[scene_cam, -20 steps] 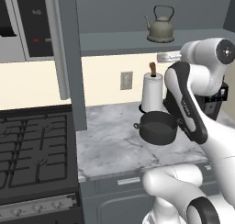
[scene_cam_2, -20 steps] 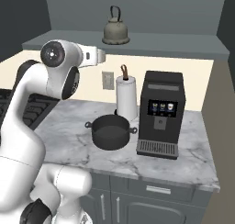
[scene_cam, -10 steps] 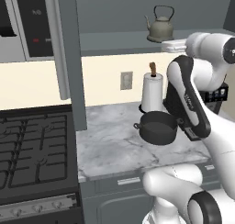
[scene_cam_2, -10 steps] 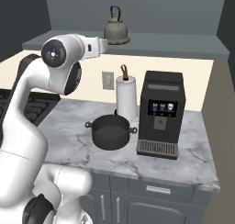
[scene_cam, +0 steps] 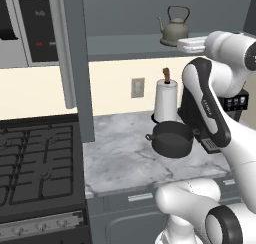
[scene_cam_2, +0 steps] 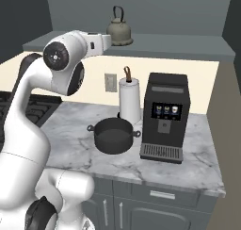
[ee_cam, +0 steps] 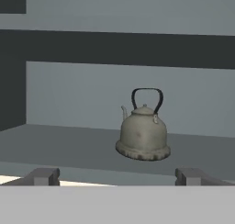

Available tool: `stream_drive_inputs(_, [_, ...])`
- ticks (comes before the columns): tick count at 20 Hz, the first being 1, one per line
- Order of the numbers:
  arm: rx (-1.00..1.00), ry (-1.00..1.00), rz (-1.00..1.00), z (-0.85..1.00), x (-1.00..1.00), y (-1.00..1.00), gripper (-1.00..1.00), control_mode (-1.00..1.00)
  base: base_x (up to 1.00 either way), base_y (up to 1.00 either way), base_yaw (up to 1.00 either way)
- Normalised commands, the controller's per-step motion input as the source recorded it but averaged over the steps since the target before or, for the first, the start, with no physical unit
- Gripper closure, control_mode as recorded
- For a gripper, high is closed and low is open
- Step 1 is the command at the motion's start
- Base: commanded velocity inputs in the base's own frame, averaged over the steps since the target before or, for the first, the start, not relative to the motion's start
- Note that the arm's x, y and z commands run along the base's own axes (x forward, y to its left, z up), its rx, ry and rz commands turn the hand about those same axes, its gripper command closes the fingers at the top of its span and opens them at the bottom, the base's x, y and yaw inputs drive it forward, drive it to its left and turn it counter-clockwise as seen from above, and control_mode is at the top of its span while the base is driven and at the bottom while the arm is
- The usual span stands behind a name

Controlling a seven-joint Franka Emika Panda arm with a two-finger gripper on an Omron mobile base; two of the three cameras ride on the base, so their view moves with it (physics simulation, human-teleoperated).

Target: Pick the kettle from the cabinet and place it on a stove burner. Then pick the pot from the counter and place it on another stove burner. Finally, turn both burners on.

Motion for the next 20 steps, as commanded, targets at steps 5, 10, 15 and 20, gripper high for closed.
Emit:
stream_drive_inputs(5, [0.0, 0.0, 0.0, 0.0, 0.01, 0.0, -1.0, -1.0, 0.0, 0.0, 0.0])
stream_drive_inputs(10, [0.0, 0.0, 0.0, 0.0, 0.03, 0.0, -1.0, -1.0, 0.0, 0.0, 0.0])
stream_drive_inputs(15, [0.0, 0.0, 0.0, 0.0, 0.06, 0.0, -1.0, -1.0, 0.0, 0.0, 0.0])
stream_drive_inputs(20, [0.0, 0.0, 0.0, 0.05, 0.1, 0.0, -1.0, -1.0, 0.0, 0.0, 0.0])
